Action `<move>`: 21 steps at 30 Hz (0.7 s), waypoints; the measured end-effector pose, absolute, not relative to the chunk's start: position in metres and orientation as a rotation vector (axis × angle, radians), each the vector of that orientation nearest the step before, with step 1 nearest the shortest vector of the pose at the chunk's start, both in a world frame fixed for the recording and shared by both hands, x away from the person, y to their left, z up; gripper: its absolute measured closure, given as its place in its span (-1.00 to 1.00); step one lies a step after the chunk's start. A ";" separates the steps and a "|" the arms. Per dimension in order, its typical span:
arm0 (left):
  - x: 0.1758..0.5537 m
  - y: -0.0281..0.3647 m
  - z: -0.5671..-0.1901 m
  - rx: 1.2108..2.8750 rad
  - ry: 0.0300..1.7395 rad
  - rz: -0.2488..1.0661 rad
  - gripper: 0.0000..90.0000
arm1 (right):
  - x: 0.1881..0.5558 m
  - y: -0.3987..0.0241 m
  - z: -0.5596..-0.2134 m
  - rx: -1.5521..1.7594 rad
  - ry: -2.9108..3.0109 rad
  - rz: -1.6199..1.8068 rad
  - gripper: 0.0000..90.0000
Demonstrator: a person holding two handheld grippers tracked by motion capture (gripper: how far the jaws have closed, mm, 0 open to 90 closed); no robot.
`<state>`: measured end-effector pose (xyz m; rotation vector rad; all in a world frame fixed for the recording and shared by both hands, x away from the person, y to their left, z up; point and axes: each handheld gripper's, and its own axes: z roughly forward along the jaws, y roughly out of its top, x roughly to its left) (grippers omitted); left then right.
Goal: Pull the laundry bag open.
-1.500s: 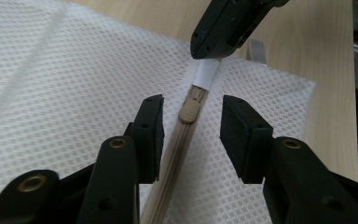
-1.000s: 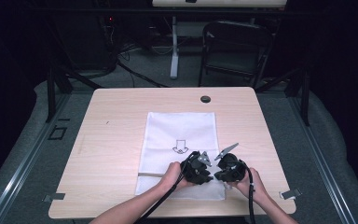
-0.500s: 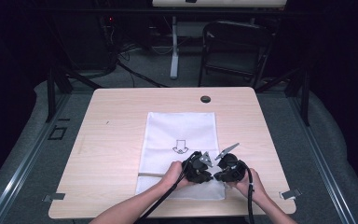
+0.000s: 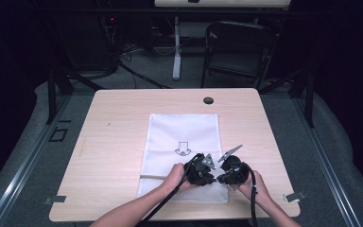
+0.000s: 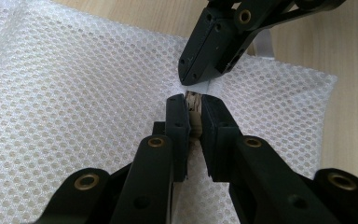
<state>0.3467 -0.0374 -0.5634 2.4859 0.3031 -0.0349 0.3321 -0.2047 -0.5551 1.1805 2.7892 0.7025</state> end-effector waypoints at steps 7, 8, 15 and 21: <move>0.347 -0.036 -0.563 2.481 0.303 -0.044 0.82 | 0.332 -0.205 -0.555 1.183 2.790 0.712 1.00; 0.347 -0.036 -0.563 2.482 0.301 -0.045 0.82 | 0.332 -0.205 -0.555 1.182 2.790 0.710 1.00; 0.348 -0.030 -0.562 2.480 0.312 -0.049 0.82 | 0.333 -0.205 -0.554 1.158 2.810 0.672 1.00; 0.349 -0.025 -0.560 2.479 0.320 -0.051 0.82 | 0.333 -0.206 -0.554 1.156 2.812 0.670 1.00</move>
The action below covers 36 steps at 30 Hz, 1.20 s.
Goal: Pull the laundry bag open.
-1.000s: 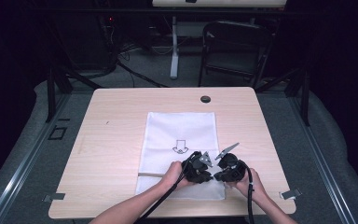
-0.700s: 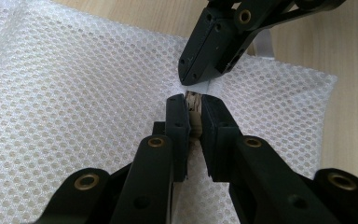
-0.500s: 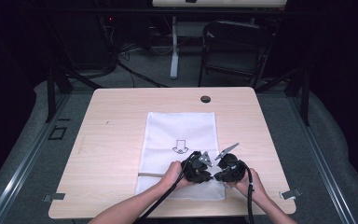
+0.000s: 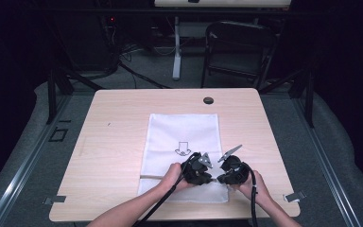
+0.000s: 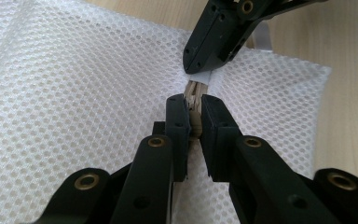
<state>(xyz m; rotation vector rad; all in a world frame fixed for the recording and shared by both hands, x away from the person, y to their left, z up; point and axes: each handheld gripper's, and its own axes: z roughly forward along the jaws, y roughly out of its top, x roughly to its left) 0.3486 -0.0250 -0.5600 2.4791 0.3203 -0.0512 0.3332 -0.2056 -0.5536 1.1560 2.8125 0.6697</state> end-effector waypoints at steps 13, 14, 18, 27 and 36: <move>0.347 -0.011 -0.556 2.488 0.336 -0.055 0.81 | 0.334 -0.205 -0.554 1.142 2.820 0.667 1.00; 0.347 -0.010 -0.556 2.486 0.334 -0.052 0.81 | 0.334 -0.205 -0.554 1.141 2.819 0.668 1.00; 0.347 -0.005 -0.555 2.488 0.338 -0.048 0.81 | 0.334 -0.205 -0.554 1.135 2.822 0.673 1.00; 0.345 0.004 -0.553 2.494 0.347 -0.029 0.81 | 0.334 -0.205 -0.554 1.134 2.821 0.673 1.00; 0.344 0.015 -0.550 2.477 0.354 -0.032 0.81 | 0.334 -0.205 -0.554 1.133 2.822 0.675 1.00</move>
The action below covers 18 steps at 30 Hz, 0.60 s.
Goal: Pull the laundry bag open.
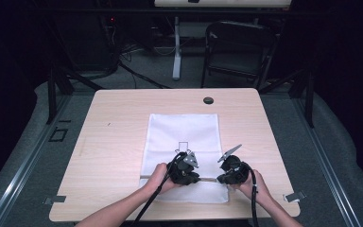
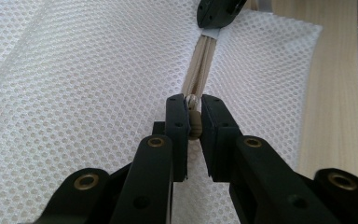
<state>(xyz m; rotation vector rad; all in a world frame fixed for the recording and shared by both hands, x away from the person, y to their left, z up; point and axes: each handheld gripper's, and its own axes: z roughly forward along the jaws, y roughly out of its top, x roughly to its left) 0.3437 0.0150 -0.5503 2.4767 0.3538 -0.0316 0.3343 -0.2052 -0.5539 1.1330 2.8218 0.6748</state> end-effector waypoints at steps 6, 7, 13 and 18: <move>0.342 0.019 -0.548 2.470 0.355 -0.027 0.81 | 0.334 -0.205 -0.554 1.133 2.820 0.673 1.00; 0.342 0.020 -0.547 2.477 0.353 -0.015 0.81 | 0.334 -0.205 -0.554 1.133 2.821 0.674 1.00; 0.341 0.025 -0.546 2.475 0.357 -0.015 0.81 | 0.333 -0.204 -0.555 1.156 2.804 0.697 1.00; 0.341 0.030 -0.544 2.474 0.368 -0.003 0.81 | 0.333 -0.204 -0.555 1.155 2.805 0.701 1.00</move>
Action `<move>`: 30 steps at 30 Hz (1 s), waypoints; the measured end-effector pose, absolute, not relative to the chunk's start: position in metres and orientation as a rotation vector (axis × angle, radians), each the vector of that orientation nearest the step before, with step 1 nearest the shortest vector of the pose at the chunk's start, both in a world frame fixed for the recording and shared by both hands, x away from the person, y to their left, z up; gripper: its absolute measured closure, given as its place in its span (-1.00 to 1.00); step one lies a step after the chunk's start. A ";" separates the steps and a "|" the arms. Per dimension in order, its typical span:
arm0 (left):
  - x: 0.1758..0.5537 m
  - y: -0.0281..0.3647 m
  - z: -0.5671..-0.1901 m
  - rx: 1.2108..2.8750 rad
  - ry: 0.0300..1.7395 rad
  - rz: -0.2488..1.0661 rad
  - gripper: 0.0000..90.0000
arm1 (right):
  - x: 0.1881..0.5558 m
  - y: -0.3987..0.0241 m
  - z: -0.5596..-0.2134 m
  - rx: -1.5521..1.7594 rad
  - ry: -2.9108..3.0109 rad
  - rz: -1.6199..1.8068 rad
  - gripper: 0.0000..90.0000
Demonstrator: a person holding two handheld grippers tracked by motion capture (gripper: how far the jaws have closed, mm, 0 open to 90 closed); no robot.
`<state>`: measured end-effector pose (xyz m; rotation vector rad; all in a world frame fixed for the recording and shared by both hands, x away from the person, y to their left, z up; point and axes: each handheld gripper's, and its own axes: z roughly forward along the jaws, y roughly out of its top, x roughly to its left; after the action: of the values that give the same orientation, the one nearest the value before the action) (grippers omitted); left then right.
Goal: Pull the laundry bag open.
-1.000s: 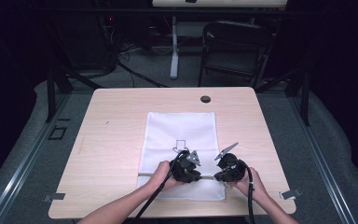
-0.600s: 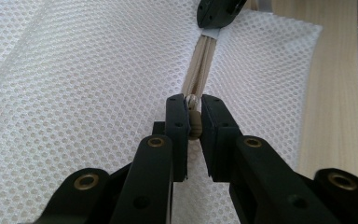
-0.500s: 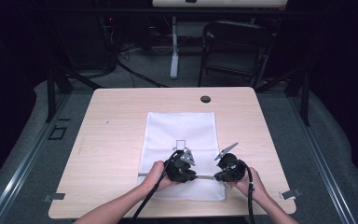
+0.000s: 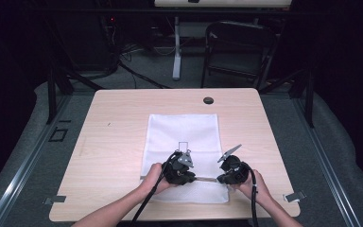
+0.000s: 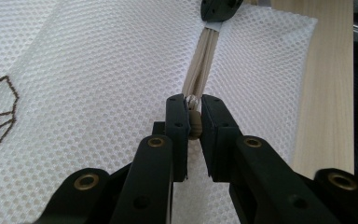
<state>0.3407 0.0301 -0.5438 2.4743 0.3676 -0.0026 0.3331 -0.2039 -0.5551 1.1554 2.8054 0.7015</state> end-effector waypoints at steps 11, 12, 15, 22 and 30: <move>0.339 0.042 -0.540 2.470 0.375 0.007 0.81 | 0.332 -0.203 -0.556 1.171 2.789 0.717 1.00; 0.338 0.043 -0.540 2.459 0.378 0.002 0.81 | 0.332 -0.203 -0.556 1.171 2.788 0.718 1.00; 0.337 0.044 -0.538 2.469 0.377 0.014 0.81 | 0.333 -0.203 -0.555 1.153 2.804 0.694 1.00; 0.337 0.051 -0.537 2.457 0.384 0.012 0.81 | 0.332 -0.203 -0.555 1.161 2.797 0.700 1.00; 0.335 0.061 -0.535 2.454 0.395 0.006 0.81 | 0.333 -0.203 -0.555 1.153 2.806 0.695 1.00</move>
<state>0.3352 0.0606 -0.5353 2.4541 0.3948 0.0056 0.3329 -0.2032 -0.5548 1.1534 2.8058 0.6947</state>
